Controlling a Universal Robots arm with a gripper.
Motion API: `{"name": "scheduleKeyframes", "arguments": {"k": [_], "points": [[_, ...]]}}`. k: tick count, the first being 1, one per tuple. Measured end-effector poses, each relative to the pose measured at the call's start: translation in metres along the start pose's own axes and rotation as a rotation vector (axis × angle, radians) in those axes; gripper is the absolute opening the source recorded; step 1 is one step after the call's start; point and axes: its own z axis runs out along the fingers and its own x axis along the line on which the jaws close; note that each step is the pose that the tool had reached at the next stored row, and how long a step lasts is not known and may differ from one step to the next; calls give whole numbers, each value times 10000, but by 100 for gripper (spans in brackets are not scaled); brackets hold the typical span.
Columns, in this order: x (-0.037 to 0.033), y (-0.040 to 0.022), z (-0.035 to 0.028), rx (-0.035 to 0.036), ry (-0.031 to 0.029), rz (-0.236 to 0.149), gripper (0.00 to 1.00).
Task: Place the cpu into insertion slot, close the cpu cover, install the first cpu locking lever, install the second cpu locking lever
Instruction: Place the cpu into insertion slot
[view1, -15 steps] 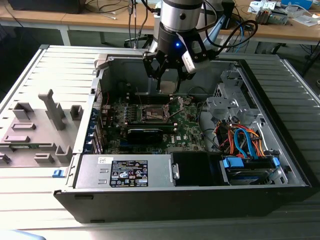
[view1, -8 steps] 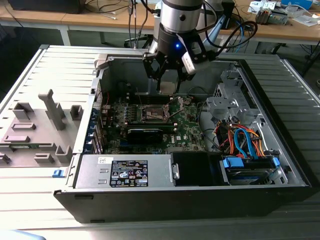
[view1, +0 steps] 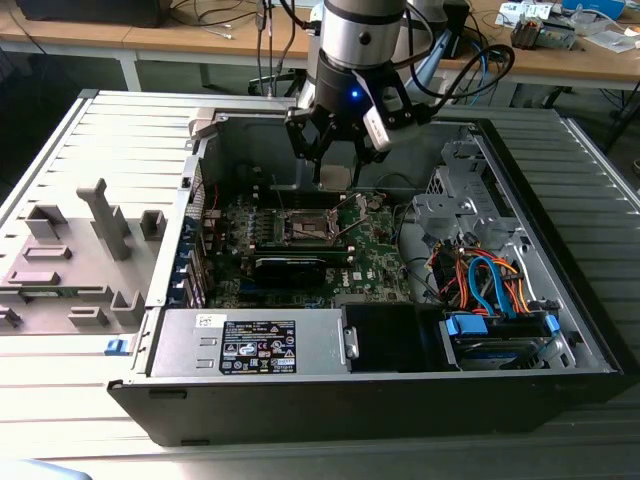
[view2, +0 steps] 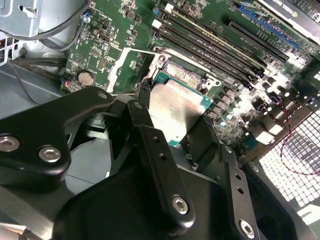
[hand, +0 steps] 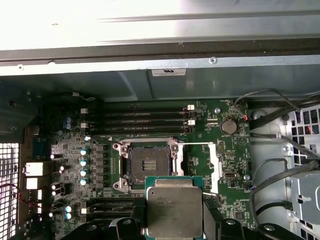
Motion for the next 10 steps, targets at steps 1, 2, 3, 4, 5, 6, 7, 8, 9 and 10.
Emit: {"name": "scheduleKeyframes", "arguments": {"k": [1, 2, 3, 4, 5, 6, 7, 8, 9, 10], "points": [[0, -1, 2, 0, 0, 0, 55], [0, -3, 4, 0, 0, 0, 55], [0, -4, 6, 0, 0, 0, 55], [0, -5, 9, -1, 0, 0, 55], [0, -6, 11, -1, -1, 0, 55], [0, -6, 13, 0, 0, 0, 55], [0, -7, 15, -1, -1, 0, 55], [-1, -7, 17, -1, -1, 0, 55], [-1, -9, 22, 0, 0, 0, 55], [-1, -11, 27, 0, -1, 0, 55]]}}
